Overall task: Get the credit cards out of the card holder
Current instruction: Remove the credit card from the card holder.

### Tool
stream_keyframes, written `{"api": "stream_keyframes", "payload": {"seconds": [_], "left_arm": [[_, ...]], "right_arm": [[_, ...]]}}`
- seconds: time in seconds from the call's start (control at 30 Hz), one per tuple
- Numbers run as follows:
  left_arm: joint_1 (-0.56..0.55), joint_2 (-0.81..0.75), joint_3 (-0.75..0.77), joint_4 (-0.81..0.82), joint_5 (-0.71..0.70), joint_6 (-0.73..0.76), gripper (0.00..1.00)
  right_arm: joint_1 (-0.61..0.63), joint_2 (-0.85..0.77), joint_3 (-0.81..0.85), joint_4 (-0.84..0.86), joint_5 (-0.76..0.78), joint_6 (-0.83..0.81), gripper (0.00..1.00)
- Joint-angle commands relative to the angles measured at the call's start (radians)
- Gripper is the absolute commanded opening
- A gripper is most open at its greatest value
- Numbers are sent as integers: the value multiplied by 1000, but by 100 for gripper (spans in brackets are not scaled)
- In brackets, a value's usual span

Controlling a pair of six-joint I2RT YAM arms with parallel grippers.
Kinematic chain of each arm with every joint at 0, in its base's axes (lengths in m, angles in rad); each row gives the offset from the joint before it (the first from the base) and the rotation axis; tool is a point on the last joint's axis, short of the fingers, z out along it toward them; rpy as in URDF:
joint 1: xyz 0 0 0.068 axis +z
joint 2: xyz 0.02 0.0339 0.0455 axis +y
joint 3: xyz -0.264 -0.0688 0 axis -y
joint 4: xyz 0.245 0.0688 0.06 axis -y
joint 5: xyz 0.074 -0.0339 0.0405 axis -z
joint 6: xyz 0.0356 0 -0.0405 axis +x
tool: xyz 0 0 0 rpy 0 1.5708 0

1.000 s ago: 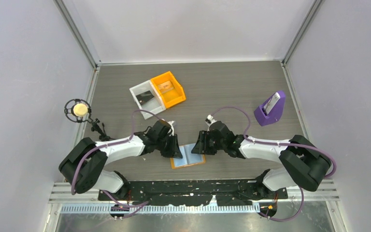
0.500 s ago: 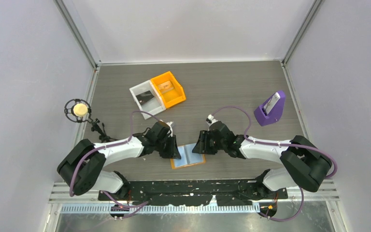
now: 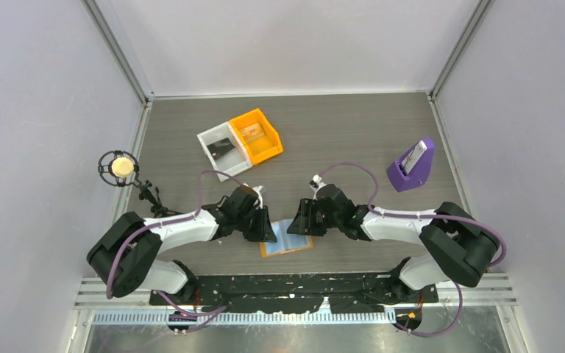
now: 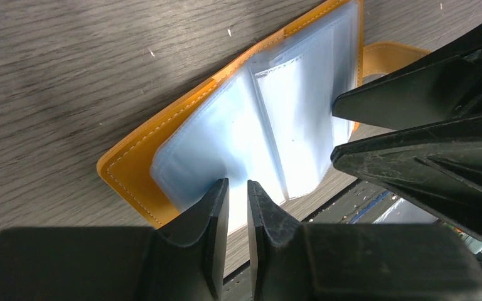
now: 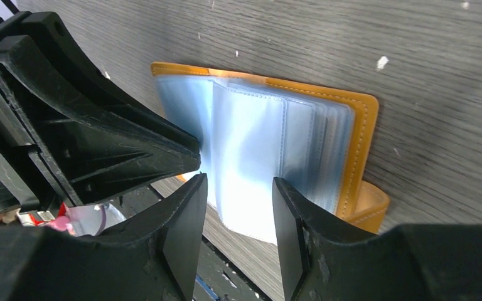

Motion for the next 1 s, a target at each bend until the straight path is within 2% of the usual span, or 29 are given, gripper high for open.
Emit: {"api": "stream_keyframes", "payload": {"seconds": [0.0, 0.17, 0.33, 0.6, 0.97], "left_arm": [[-5, 2, -35, -2, -25, 6, 20], [-5, -5, -39, -3, -25, 4, 20], [-5, -41, -35, -17, -22, -5, 20], [-5, -131, -10, -123, -69, 8, 21], [-5, -118, -35, -116, -88, 18, 22]], "right_arm": [[8, 20, 7, 114, -48, 51, 50], [7, 11, -12, 216, -88, 82, 50], [7, -18, -12, 219, -100, 76, 50], [7, -93, 8, -10, 16, -16, 55], [7, -91, -17, -31, 52, -40, 56]]}}
